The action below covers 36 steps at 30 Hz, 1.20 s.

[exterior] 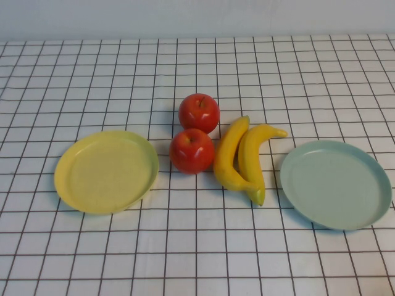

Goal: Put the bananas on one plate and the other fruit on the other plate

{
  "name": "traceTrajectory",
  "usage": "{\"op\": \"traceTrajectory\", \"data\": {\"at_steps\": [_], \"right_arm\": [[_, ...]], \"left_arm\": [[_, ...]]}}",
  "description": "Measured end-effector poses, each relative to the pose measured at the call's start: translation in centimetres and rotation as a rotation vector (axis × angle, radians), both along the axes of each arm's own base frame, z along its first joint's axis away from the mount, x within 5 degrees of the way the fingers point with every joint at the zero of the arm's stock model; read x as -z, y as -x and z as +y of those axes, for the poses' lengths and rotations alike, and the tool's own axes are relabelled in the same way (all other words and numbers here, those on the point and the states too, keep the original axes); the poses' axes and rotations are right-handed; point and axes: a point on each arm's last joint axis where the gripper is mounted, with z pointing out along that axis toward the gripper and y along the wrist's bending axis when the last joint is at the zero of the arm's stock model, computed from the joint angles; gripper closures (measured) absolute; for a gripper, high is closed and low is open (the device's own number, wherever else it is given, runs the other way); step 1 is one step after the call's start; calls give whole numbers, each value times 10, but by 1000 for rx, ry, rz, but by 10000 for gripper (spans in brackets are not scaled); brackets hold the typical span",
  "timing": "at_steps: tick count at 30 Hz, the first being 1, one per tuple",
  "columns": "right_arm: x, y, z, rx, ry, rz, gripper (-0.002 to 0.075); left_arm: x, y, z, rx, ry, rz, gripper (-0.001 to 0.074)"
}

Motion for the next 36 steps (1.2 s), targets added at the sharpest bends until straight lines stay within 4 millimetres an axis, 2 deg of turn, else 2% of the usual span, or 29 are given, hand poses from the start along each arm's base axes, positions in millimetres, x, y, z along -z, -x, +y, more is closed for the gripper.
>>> {"op": "traceTrajectory", "data": {"at_steps": [2,5,9,11,13,14,17,21,24,27,31,32,34,36], "right_arm": [[0,0,0,0,0,0,743],[0,0,0,0,0,0,743],[0,0,0,0,0,0,743],[0,0,0,0,0,0,743],[0,0,0,0,0,0,743],[0,0,0,0,0,0,743],[0,0,0,0,0,0,743],[0,0,0,0,0,0,743],[0,0,0,0,0,0,743],[0,0,0,0,0,0,743],[0,0,0,0,0,0,743],[0,0,0,0,0,0,743],[0,0,0,0,0,0,743],[0,0,0,0,0,0,743]], "left_arm": [[-2,0,0,6,9,-2,738],[-22,3,-5,52,-114,-14,738],[-70,-5,-11,90,-422,-13,738],[-100,-12,-13,94,-583,-33,738],[-124,-28,-15,111,-720,-23,738],[-134,-33,-16,116,-767,-30,738],[-155,-62,-22,188,-903,9,738],[-153,-104,-38,358,-1065,70,728],[-141,-132,-58,497,-1182,83,663],[-125,-153,-83,641,-1298,70,491],[-98,-177,-113,758,-1375,82,171],[-91,-182,-119,772,-1382,91,126],[-82,-191,-128,797,-1403,101,80],[-74,-200,-137,823,-1428,106,68]]}}
